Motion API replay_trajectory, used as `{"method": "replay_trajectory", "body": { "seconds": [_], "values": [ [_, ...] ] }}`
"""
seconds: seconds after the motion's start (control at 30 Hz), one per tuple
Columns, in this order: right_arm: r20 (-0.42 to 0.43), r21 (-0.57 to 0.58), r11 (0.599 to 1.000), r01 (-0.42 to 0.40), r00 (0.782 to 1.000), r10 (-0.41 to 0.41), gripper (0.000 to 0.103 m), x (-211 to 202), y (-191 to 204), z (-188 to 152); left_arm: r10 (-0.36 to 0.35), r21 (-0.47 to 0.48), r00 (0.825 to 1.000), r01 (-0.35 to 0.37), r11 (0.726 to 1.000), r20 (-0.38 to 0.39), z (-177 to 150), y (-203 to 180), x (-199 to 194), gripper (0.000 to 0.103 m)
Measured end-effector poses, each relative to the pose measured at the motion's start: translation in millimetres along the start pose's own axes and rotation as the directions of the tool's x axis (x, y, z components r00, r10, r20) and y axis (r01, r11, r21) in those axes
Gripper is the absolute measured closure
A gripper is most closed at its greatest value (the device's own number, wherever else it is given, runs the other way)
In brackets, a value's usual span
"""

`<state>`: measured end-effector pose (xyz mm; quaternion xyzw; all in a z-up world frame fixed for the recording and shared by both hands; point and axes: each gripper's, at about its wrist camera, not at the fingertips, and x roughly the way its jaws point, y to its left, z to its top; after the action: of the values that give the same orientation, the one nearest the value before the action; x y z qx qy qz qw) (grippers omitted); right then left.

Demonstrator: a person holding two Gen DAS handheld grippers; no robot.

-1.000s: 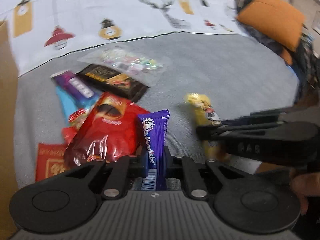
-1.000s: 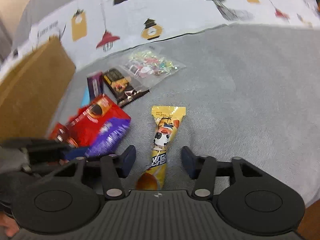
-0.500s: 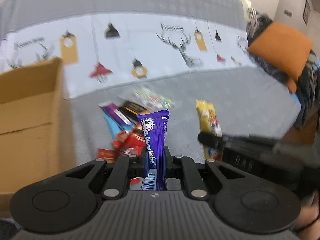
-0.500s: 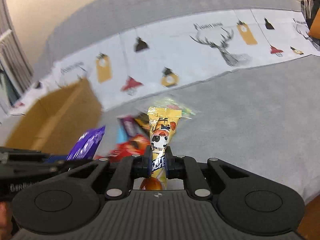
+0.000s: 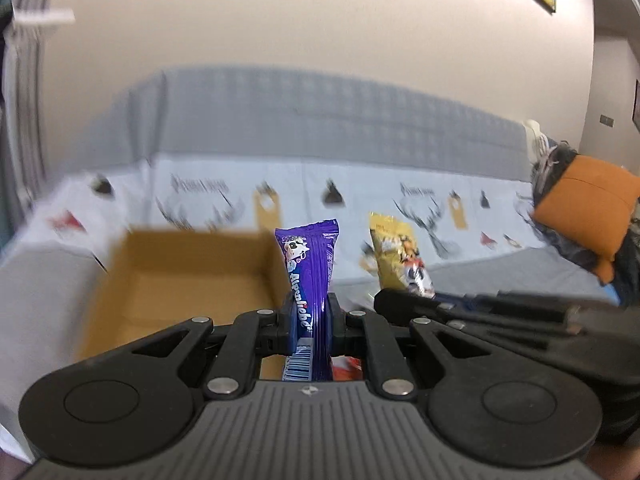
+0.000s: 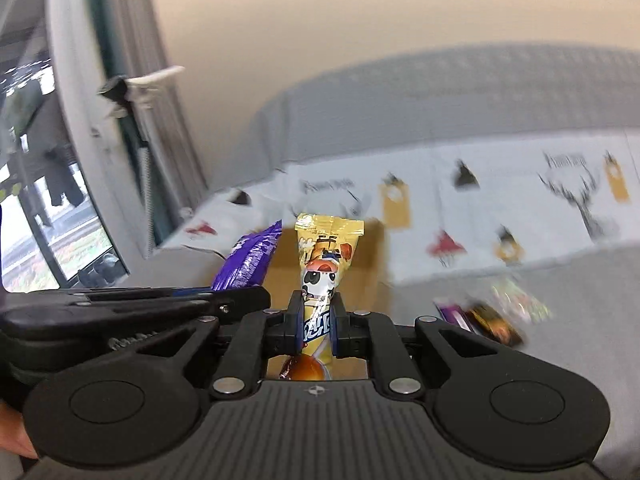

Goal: Organize snacks
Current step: 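Carry both snacks over the box and open both tools to drop them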

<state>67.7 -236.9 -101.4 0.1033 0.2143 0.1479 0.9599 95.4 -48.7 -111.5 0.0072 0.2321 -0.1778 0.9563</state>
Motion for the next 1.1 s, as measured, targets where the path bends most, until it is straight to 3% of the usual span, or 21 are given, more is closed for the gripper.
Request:
{"method": "replay_trajectory", "body": {
  "seconds": [0.13,0.3,0.47,0.63,0.83,1.1],
  "values": [
    [0.018,-0.061,0.997,-0.039,0.999,0.040,0.090,9,36,21,0.014,-0.065,0.997,-0.009,0.998,0.078,11,34,-17,0.089],
    [0.005,-0.105,0.992,-0.071,0.997,0.072,0.090,28,64,28,0.022,-0.177,0.994,-0.003,0.984,0.107,14,72,-6,0.088],
    [-0.044,-0.092,0.993,-0.069,0.997,0.065,0.090,58,72,21,0.035,-0.263,0.996,-0.012,0.965,0.082,2,103,18,0.088],
    [-0.111,-0.081,0.995,-0.054,0.993,0.045,0.090,96,68,7,0.010,-0.311,0.996,-0.036,0.950,-0.085,-11,131,67,0.089],
    [-0.186,-0.067,0.997,-0.035,0.982,0.022,0.090,148,57,-7,-0.011,-0.336,0.971,-0.072,0.939,-0.239,-36,164,130,0.090],
    [-0.303,-0.064,0.998,-0.015,0.953,-0.005,0.090,209,35,-30,0.015,-0.327,0.942,-0.130,0.936,-0.334,-65,186,184,0.090]
  ]
}}
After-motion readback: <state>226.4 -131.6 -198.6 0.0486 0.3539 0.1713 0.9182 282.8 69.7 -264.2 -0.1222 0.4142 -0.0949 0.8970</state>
